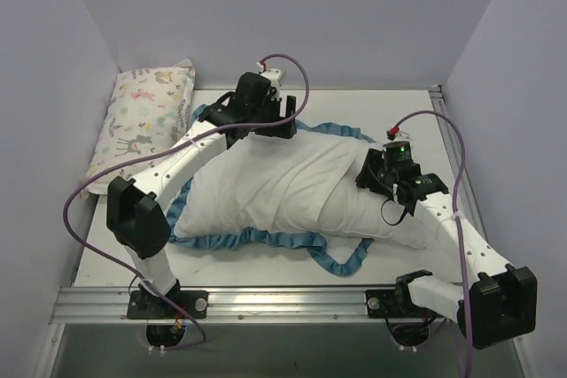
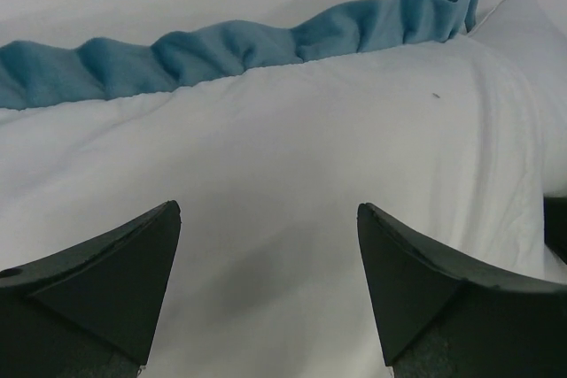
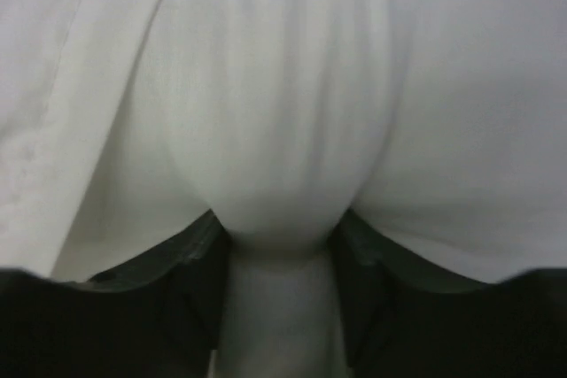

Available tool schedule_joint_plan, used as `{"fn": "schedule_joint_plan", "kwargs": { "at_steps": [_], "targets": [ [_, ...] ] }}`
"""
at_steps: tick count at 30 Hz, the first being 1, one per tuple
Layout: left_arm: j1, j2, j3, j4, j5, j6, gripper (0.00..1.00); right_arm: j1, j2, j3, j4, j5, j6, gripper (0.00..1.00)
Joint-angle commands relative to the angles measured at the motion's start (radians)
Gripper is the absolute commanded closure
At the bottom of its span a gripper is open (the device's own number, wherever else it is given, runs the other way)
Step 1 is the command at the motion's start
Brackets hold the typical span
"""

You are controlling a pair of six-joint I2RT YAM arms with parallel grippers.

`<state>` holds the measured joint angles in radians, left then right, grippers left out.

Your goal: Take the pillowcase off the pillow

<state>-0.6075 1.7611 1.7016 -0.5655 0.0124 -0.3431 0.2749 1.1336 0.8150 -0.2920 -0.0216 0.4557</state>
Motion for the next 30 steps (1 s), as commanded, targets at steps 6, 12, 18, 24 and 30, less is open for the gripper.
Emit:
{"fn": "schedule_joint_plan", "kwargs": {
  "at_steps": [6, 12, 18, 24, 30],
  "targets": [
    [-0.026, 0.06, 0.016, 0.018, -0.002, 0.042, 0.11, 0.012, 0.023, -0.244, 0.201, -0.026, 0.116, 1.0],
    [-0.032, 0.113, 0.059, -0.028, -0.031, 0.052, 0.19, 0.012, 0.037, -0.249, 0.237, -0.018, 0.118, 1.0],
    [-0.037, 0.14, 0.053, -0.071, -0.063, 0.059, 0.78, 0.01, 0.008, -0.202, 0.18, 0.018, 0.092, 1.0],
    [0.023, 0.106, 0.072, -0.148, -0.301, 0.015, 1.0, -0.015, -0.035, -0.149, 0.108, 0.095, 0.061, 1.0],
    [0.225, -0.021, 0.029, -0.162, -0.347, -0.062, 1.0, -0.147, -0.1, -0.1, 0.041, 0.054, 0.041, 1.0]
  ]
}}
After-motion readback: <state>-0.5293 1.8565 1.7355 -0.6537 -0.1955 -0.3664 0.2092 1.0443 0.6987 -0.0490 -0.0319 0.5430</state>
